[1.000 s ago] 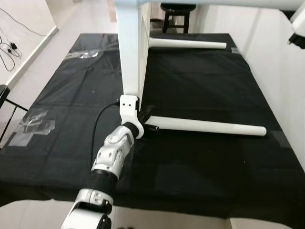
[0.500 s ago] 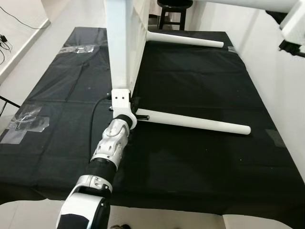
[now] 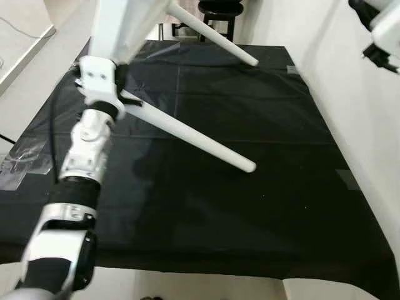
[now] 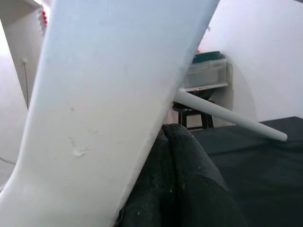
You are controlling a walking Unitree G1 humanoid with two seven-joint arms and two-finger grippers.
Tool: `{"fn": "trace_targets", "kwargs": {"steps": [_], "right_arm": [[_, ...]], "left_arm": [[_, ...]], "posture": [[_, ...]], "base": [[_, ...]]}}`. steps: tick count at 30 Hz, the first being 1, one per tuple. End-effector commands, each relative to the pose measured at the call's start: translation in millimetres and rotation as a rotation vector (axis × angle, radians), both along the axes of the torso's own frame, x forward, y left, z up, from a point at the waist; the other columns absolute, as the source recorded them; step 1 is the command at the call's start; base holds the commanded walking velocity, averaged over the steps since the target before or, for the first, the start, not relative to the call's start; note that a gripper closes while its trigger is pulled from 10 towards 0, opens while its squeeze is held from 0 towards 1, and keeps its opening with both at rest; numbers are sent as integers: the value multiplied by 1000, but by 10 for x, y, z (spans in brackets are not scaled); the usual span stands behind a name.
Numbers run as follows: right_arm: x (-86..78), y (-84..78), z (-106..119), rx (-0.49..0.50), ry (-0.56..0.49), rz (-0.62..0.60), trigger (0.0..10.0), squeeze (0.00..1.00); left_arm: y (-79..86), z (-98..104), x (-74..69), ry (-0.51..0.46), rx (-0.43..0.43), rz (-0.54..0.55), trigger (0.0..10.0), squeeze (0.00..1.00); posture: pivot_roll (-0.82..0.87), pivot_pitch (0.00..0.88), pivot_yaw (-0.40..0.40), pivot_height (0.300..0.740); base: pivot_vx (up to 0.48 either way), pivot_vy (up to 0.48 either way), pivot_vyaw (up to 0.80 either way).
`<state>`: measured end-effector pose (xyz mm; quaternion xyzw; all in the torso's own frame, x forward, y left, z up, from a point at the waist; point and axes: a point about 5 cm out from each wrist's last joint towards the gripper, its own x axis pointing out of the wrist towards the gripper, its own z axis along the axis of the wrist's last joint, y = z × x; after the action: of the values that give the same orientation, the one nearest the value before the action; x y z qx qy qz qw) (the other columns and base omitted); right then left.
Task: Building children table
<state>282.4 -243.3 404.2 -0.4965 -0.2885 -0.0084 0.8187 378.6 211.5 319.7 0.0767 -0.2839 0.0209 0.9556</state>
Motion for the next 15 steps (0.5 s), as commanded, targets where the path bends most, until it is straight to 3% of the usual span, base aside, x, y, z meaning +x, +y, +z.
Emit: {"fn": "trace_targets", "kwargs": {"steps": [1, 3, 4, 6, 7, 8, 11, 12, 15], "right_arm": [[190, -680, -631, 341, 313, -301, 0, 0], [327, -534, -1186, 590, 490, -224, 0, 0], [355, -471, -1368, 671, 547, -199, 0, 0], [355, -471, -1368, 671, 547, -199, 0, 0], [402, -354, -1774, 791, 666, -184, 0, 0], [402, -354, -1774, 791, 666, -184, 0, 0], [481, -61, -2195, 918, 800, -131, 0, 0], [481, -61, -2195, 918, 800, -131, 0, 0], [514, 199, -2278, 932, 856, -65, 0, 0]], "left_arm": [[859, 842, -491, -296, -140, 265, 10000, 0], [713, 1272, -613, -388, -67, 190, 10000, 0], [666, 1388, -646, -408, -47, 164, 10000, 0], [666, 1388, -646, -408, -47, 164, 10000, 0], [531, 1663, -727, -461, 13, 108, 10000, 0], [531, 1663, -727, -461, 13, 108, 10000, 0], [274, 2085, -831, -508, 103, -8, 10000, 0], [274, 2085, -831, -508, 103, -8, 10000, 0], [55, 2214, -875, -507, 113, -129, 10000, 0]], "posture": [[26, 153, -25, 740], [45, 147, -23, 740], [54, 145, -21, 740], [54, 145, -21, 740], [77, 146, -20, 740], [77, 146, -20, 740], [115, 150, 3, 740], [115, 150, 3, 740], [130, 159, 11, 740]], "base": [[0, 0, 0], [0, 0, 0], [0, 0, 0], [0, 0, 0], [0, 0, 0], [0, 0, 0], [0, 0, 0], [0, 0, 0], [0, 0, 0]]}}
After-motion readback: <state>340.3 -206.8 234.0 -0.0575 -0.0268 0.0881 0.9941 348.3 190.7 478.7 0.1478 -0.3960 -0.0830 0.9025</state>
